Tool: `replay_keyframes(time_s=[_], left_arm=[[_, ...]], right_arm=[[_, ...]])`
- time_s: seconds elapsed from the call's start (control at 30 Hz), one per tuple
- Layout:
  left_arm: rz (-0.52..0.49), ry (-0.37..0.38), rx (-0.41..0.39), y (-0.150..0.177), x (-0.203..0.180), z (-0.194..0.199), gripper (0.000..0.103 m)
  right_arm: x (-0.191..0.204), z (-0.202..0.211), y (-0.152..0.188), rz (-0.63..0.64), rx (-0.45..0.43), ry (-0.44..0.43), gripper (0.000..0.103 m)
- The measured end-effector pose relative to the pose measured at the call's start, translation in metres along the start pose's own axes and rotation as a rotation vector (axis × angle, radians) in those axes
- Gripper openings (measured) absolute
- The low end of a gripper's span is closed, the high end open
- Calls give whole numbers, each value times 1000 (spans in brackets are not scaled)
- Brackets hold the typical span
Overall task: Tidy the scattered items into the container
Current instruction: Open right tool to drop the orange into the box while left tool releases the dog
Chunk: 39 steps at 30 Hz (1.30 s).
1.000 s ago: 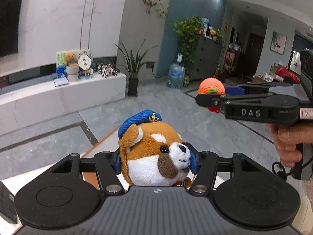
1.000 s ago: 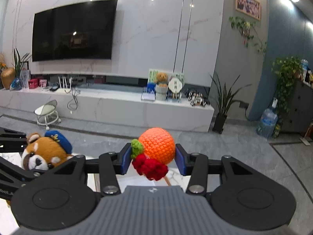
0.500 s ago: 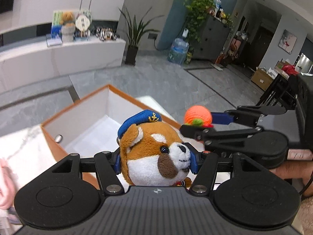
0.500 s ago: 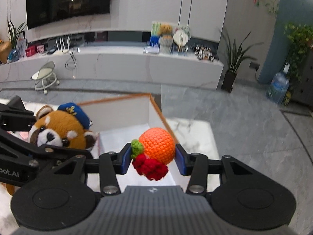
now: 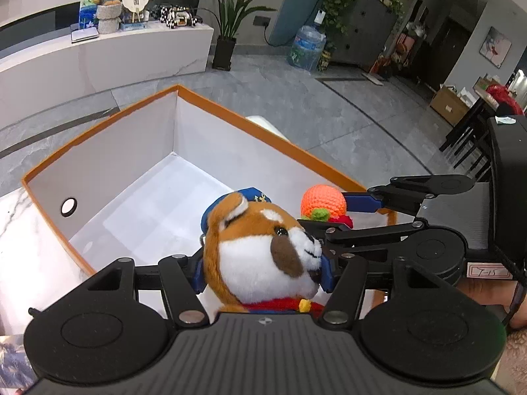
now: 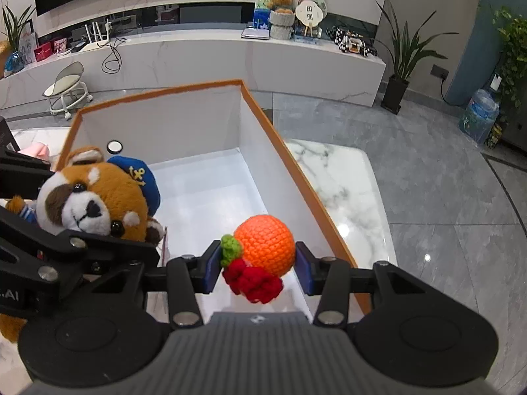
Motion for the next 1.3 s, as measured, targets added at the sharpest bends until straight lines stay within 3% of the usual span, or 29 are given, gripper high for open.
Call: replay_keyframes(time_s=[0.4, 0.63, 1.3], left_arm=[[93, -29, 39, -7, 10, -18, 72], [135, 16, 7, -8, 11, -7, 79], [86, 39, -61, -14, -13, 37, 80]], right_arm=[[-5, -18, -1, 2, 31, 10, 51], [-8, -10, -3, -22, 10, 7, 62], [1, 44, -20, 11, -49, 36, 68]])
Point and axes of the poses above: each gripper's, at about its wrist camera, not at the fingertips, and z roughly against the way its jaws point, x to its left, y to its underside, the point moved 6 cm from there along -z, roughly the way its jaws point, and after that the axes turned 15 degrees about z, right-handed, at the moved point
